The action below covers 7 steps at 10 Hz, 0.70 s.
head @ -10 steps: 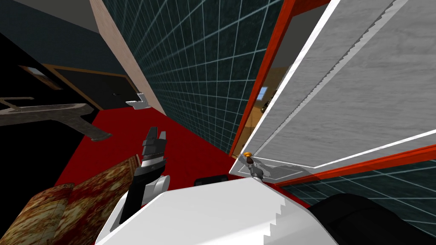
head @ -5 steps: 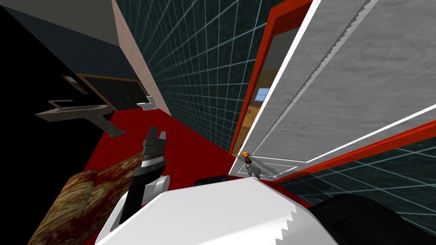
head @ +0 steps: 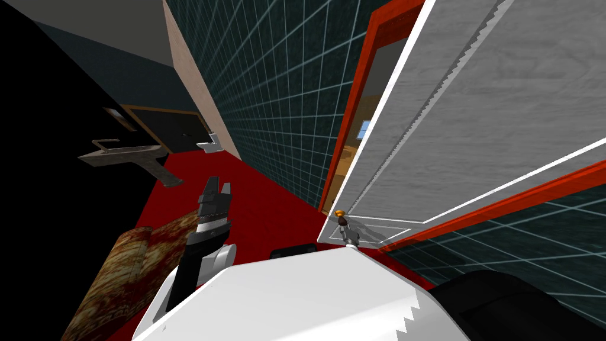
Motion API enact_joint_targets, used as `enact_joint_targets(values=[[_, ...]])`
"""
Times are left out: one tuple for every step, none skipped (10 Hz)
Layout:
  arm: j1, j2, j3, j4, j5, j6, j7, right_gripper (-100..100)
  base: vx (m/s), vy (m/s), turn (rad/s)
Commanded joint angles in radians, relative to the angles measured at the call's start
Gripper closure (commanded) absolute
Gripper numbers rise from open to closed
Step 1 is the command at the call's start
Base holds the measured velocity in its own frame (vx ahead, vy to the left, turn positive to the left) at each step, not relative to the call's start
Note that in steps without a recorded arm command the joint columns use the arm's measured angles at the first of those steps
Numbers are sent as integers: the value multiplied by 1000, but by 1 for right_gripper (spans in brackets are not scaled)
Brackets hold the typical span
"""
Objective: Pull the door open
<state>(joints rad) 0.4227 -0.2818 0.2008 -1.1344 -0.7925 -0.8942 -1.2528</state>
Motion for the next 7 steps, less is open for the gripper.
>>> enact_joint_targets(values=[[-7, 8, 31, -16, 17, -6, -7, -100, -77, -13, 29], [-7, 8, 31, -16, 17, -6, -7, -100, -51, -15, 11], [-10, 8, 35, -13, 21, -11, -10, -100, -53, -10, 10], [-12, 8, 39, -11, 25, -15, -12, -100, -73, -16, 35], [-15, 8, 43, -9, 28, -18, -15, -100, -84, -19, 66], [-16, 8, 46, -7, 31, -21, -17, -100, -62, -12, 27], [-18, 8, 48, -5, 33, -23, -18, -100, -48, 0, 7]])
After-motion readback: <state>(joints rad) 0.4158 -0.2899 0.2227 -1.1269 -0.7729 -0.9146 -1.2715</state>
